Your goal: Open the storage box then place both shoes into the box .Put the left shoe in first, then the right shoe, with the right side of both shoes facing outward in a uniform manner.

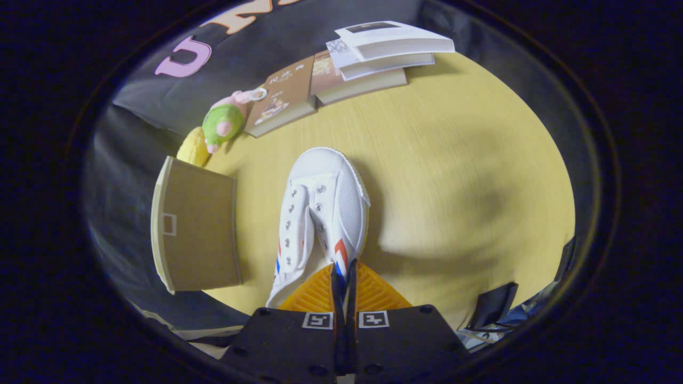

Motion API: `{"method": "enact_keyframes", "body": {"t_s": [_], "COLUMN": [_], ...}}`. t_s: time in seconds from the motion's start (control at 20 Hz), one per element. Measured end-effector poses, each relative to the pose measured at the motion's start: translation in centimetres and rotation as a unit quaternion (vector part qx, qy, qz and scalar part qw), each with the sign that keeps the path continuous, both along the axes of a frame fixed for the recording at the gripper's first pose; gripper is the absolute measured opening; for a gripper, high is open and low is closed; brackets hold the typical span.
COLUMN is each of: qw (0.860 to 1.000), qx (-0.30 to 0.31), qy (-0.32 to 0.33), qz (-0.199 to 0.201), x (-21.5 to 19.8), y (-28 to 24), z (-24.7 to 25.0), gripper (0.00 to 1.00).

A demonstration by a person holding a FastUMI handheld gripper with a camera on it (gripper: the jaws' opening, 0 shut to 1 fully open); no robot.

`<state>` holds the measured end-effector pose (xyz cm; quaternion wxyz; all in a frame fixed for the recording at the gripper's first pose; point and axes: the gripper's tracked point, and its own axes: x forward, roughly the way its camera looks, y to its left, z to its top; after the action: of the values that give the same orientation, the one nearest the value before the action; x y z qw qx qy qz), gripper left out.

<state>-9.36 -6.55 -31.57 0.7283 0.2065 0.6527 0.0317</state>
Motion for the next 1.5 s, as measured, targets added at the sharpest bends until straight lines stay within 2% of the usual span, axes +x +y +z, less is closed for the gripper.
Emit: {"method": "enact_keyframes", "body": {"t_s": [0.35, 0.95, 1.2, 1.5], "qw": [0.999, 0.992, 0.989, 0.991], "qx": [0.026, 0.077, 0.091, 0.084], "qy": [-0.046, -0.100, -0.104, -0.084], "qz": [-0.004, 0.032, 0.044, 0.061], "x": [3.8, 7.2, 7.5, 6.2], "y": [5.3, 18.3, 23.7, 28.8], "z": [6.0, 13.8, 14.1, 11.8], "gripper": [0.04, 0.04, 0.04, 0.04]}}
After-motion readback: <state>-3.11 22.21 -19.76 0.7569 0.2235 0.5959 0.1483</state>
